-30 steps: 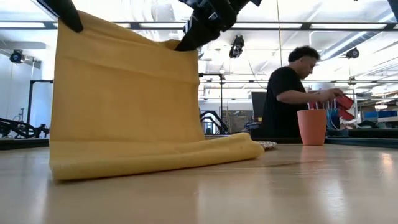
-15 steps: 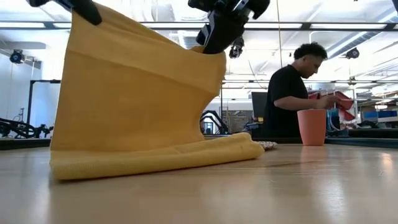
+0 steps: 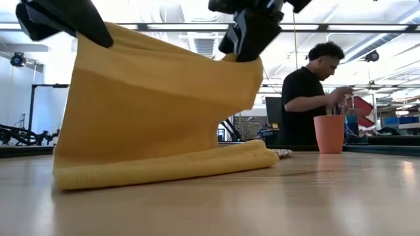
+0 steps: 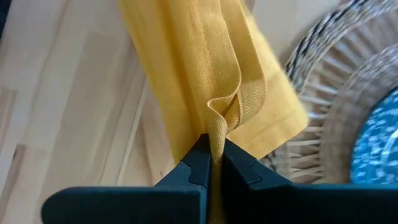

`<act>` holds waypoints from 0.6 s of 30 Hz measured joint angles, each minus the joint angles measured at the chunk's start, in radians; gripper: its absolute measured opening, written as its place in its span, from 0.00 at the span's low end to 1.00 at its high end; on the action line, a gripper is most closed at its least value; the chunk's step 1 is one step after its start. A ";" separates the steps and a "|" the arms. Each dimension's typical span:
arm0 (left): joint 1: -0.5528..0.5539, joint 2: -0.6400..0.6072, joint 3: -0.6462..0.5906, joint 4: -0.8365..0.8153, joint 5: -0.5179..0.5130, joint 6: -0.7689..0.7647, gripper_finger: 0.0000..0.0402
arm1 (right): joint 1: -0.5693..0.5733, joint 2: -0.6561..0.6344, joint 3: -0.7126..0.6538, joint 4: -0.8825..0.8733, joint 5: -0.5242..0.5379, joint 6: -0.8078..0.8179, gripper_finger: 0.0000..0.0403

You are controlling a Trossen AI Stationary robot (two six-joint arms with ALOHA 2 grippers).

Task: Set table place
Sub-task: Fold the yellow napkin

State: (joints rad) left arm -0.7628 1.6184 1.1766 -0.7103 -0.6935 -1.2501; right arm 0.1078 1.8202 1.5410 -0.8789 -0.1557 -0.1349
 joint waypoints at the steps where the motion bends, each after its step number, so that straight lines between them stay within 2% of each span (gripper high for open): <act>1: 0.000 0.000 -0.014 0.034 0.001 0.002 0.00 | 0.003 0.000 -0.019 0.014 -0.001 0.009 0.00; 10: 0.000 0.000 -0.074 0.177 0.008 0.006 0.00 | 0.021 0.000 -0.174 0.173 -0.036 0.055 0.00; 18: 0.000 0.080 -0.087 0.265 0.033 -0.020 0.00 | 0.026 0.000 -0.198 0.186 -0.035 0.064 0.00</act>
State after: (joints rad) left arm -0.7631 1.6983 1.0897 -0.4457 -0.6600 -1.2696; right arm 0.1333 1.8198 1.3426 -0.6933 -0.1909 -0.0708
